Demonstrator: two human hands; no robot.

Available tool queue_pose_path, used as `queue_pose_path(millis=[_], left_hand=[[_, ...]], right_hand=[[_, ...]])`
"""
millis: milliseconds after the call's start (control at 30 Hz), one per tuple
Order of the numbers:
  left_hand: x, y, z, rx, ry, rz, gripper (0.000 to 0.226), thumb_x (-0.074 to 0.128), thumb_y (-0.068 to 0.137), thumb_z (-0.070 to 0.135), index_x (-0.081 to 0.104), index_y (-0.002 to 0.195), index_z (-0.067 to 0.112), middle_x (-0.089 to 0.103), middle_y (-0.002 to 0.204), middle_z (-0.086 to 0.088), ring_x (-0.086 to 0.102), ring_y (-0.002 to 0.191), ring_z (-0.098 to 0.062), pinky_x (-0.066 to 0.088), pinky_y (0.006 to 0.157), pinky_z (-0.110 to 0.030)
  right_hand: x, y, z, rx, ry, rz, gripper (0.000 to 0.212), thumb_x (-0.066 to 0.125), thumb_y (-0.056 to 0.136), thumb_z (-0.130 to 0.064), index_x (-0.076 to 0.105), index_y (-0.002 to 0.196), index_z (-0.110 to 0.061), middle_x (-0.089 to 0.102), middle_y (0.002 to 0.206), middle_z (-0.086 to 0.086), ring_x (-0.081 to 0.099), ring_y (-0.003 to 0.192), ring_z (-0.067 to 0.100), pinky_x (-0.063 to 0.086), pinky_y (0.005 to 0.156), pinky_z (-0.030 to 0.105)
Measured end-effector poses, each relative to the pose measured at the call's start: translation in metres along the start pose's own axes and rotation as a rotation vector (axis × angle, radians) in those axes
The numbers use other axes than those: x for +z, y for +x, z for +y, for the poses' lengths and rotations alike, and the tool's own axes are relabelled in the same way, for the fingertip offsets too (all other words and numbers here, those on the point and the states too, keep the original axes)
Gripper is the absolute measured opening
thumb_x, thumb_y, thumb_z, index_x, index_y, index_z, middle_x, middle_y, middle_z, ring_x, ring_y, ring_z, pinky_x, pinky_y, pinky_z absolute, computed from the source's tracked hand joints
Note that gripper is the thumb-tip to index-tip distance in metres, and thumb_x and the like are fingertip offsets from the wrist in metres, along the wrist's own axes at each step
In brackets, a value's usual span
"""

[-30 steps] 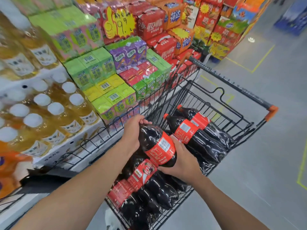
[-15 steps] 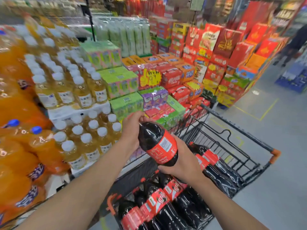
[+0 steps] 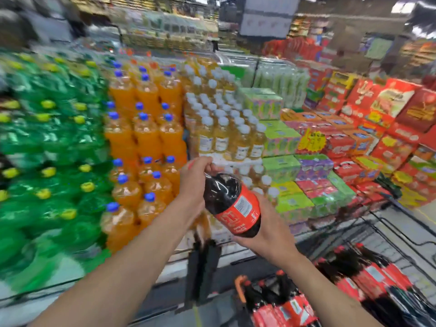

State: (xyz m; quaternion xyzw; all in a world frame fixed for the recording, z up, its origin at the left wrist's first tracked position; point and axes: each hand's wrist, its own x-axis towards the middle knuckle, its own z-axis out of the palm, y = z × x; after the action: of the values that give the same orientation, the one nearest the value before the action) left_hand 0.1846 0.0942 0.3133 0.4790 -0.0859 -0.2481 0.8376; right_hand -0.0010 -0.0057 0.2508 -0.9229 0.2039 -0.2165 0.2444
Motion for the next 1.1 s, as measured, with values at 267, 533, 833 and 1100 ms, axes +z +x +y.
queue_pose_path(millis=[267, 533, 833, 1100], left_hand=[[-0.161, -0.021, 0.121, 0.150, -0.039, 0.188, 0.037, 0.057, 0.091, 0.003, 0.049, 0.057, 0.012, 0.054, 0.056, -0.006, 0.069, 0.074, -0.030, 0.053, 0.078, -0.040], [-0.286, -0.053, 0.213, 0.331, -0.069, 0.428, 0.043, 0.058, 0.093, 0.007, 0.050, 0.052, 0.017, 0.051, 0.058, -0.002, 0.074, 0.078, -0.027, 0.057, 0.082, -0.041], [-0.375, -0.086, 0.267, 0.471, -0.084, 0.678, 0.036, 0.057, 0.091, 0.004, 0.046, 0.059, 0.014, 0.049, 0.058, -0.002, 0.074, 0.076, -0.026, 0.056, 0.087, -0.044], [-0.421, -0.112, 0.297, 0.603, -0.124, 0.857, 0.036, 0.055, 0.089, 0.003, 0.044, 0.058, 0.017, 0.050, 0.059, -0.002, 0.070, 0.072, -0.026, 0.055, 0.082, -0.041]], right_hand=[[0.098, 0.037, -0.149, -0.207, 0.119, -0.141, 0.108, 0.090, 0.056, -0.060, 0.031, 0.146, -0.047, 0.049, 0.131, -0.028, 0.054, 0.120, -0.003, 0.050, 0.092, 0.024], [0.172, 0.071, -0.275, -0.473, 0.155, -0.276, 0.117, 0.088, 0.056, -0.064, 0.026, 0.152, -0.040, 0.049, 0.140, -0.019, 0.053, 0.125, 0.003, 0.052, 0.100, 0.032], [0.242, 0.092, -0.363, -0.704, 0.241, -0.417, 0.118, 0.087, 0.056, -0.064, 0.022, 0.151, -0.041, 0.045, 0.141, -0.020, 0.050, 0.127, 0.004, 0.045, 0.101, 0.025], [0.292, 0.115, -0.426, -0.901, 0.271, -0.509, 0.120, 0.085, 0.055, -0.065, 0.024, 0.154, -0.035, 0.045, 0.147, -0.015, 0.049, 0.132, 0.009, 0.045, 0.106, 0.032]])
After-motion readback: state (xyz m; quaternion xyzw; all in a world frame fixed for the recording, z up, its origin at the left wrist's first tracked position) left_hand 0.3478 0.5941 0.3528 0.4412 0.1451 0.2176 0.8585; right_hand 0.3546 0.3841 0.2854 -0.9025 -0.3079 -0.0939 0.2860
